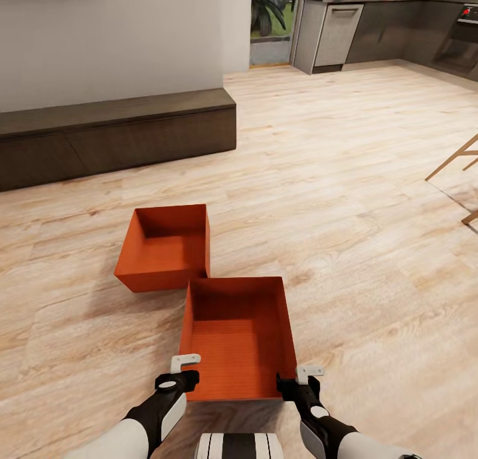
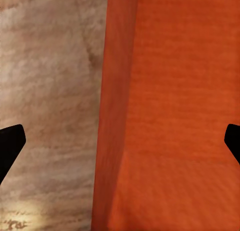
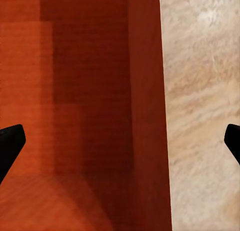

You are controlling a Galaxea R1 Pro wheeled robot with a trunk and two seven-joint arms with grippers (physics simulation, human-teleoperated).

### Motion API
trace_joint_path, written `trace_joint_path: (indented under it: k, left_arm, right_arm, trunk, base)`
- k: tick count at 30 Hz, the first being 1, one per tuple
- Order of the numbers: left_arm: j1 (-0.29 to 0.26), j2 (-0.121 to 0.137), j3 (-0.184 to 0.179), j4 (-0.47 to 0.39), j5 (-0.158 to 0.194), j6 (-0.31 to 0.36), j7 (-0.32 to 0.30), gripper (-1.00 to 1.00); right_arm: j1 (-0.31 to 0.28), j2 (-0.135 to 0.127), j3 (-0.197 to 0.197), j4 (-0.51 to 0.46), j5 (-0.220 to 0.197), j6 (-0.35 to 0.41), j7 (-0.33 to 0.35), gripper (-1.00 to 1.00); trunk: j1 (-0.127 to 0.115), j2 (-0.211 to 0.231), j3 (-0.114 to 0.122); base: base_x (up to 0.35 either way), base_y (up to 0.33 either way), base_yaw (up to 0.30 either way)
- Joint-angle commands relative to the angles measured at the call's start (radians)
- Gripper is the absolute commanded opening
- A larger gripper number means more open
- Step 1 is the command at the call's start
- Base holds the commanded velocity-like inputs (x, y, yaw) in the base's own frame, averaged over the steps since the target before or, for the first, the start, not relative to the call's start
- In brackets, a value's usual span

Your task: Move the two storage containers from the living room to the garage. In the garage, place one container on the floor and stack the other container on top of it (either order is fine).

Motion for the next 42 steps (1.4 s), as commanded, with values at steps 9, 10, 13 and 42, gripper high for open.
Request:
trace_joint_path:
  k: [9,10,13,42]
  left_arm:
    - [0.000,0.007,-0.012,-0.002,0.005,0.004,0.004,1.00]
    - [0.000,0.011,-0.013,-0.002,0.004,0.004,0.004,1.00]
    - [0.000,0.024,-0.016,-0.002,0.002,0.004,0.003,1.00]
    - [0.000,0.038,-0.017,0.007,-0.053,0.004,0.003,1.00]
  right_arm:
    - [0.000,-0.002,0.009,0.004,-0.005,-0.023,-0.004,1.00]
    - [0.000,-0.003,0.009,0.005,-0.002,-0.026,-0.004,1.00]
    - [0.000,-0.005,0.009,0.005,0.005,-0.030,-0.004,1.00]
    - [0.000,-0.021,0.012,0.005,0.085,-0.031,-0.003,1.00]
  trunk:
    - [0.000,0.000,-0.001]
    - [0.000,0.000,-0.001]
    - [0.000,0.000,-0.001]
    - [0.000,0.000,-0.001]
  base:
    - [0.000,0.000,0.000]
    - [0.000,0.000,0.000]
    - [0.000,0.000,0.000]
    - [0.000,0.000,0.000]
